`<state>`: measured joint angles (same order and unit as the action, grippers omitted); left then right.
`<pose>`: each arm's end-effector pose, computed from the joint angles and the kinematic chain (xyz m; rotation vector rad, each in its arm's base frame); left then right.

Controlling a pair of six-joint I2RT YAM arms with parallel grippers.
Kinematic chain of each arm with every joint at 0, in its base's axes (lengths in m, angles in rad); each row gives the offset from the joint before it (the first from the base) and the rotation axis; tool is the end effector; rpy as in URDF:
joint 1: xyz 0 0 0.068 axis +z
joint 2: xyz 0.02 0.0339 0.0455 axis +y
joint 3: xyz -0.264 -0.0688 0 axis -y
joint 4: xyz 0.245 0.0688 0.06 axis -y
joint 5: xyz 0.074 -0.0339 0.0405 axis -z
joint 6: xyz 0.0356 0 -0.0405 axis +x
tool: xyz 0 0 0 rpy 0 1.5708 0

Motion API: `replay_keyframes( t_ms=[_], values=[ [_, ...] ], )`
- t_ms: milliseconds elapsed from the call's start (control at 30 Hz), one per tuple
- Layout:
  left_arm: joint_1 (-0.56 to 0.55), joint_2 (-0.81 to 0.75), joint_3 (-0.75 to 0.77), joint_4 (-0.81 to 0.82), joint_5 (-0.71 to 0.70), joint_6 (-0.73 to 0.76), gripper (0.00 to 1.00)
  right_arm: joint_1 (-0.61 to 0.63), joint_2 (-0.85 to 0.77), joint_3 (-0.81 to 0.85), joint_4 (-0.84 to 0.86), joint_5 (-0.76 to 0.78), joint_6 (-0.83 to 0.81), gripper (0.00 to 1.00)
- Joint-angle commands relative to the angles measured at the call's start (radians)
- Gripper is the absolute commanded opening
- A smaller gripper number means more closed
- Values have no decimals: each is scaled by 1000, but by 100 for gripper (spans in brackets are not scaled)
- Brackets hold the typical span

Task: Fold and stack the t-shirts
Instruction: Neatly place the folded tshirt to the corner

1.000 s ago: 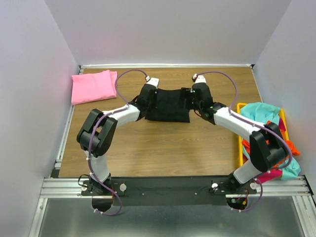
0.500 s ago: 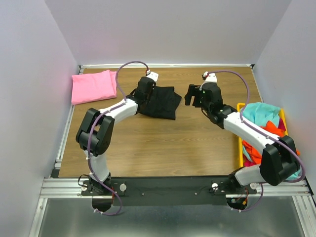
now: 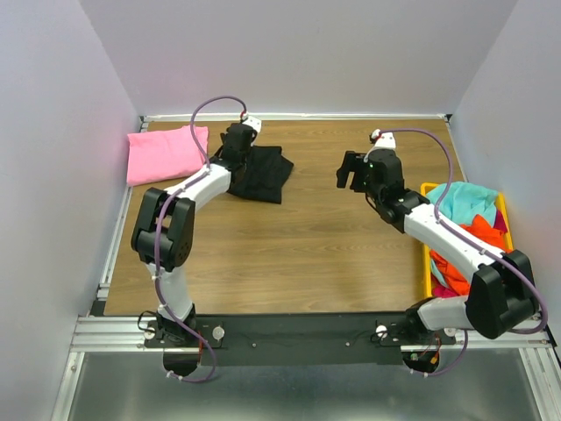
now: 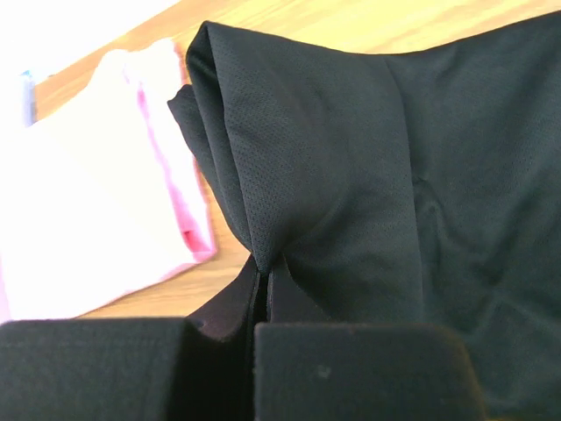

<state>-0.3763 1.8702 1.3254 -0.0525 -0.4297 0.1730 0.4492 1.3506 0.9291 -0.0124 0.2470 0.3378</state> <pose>0.4021 -0.1429 0.2303 0.3381 2.0996 0.3452 0.2820 0.1263 0.2800 0.0469 1.9995 0.2597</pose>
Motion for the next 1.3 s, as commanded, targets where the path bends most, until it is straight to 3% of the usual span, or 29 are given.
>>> replay_keyframes(
  t_ms=[0, 767, 1267],
  values=[
    [49, 6, 50, -10, -27, 63, 0, -12, -31, -18, -14, 20, -16, 88],
    [267, 121, 343, -99, 9, 178, 0, -23, -21, -21, 0, 14, -22, 88],
    [355, 133, 414, -92, -34, 145, 0, -23, -19, -26, 3, 3, -19, 88]
  ],
)
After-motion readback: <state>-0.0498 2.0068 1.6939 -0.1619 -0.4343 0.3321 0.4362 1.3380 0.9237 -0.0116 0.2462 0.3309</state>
